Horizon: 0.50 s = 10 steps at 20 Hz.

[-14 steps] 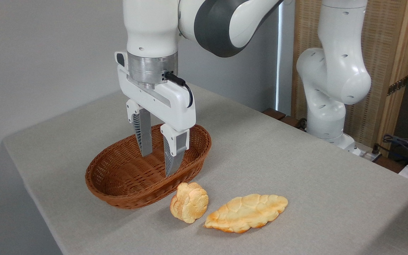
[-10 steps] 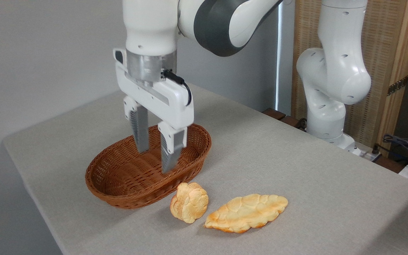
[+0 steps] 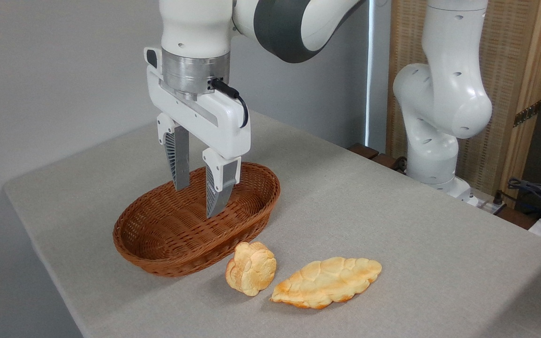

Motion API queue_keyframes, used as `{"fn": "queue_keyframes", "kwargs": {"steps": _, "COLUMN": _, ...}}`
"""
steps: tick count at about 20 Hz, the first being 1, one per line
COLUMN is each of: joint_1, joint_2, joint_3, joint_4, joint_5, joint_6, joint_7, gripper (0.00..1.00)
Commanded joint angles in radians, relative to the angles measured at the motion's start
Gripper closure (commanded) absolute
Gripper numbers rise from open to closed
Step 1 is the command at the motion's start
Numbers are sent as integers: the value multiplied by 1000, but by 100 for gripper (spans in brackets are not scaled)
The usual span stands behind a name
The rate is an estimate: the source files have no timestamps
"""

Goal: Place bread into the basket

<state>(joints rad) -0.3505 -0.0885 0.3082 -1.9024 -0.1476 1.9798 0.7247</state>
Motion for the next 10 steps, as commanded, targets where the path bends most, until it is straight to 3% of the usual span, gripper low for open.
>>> {"fn": "queue_keyframes", "kwargs": {"steps": 1, "joint_1": -4, "joint_2": -4, "joint_3": 8, "joint_4": 11, "joint_5": -3, "joint_6": -16, "joint_7": -16, "gripper": 0}}
{"fn": "queue_keyframes", "kwargs": {"steps": 10, "joint_1": -4, "joint_2": -2, "joint_3": 5, "joint_4": 11, "joint_5": 0, "joint_6": -18, "joint_7": -18, "gripper": 0}}
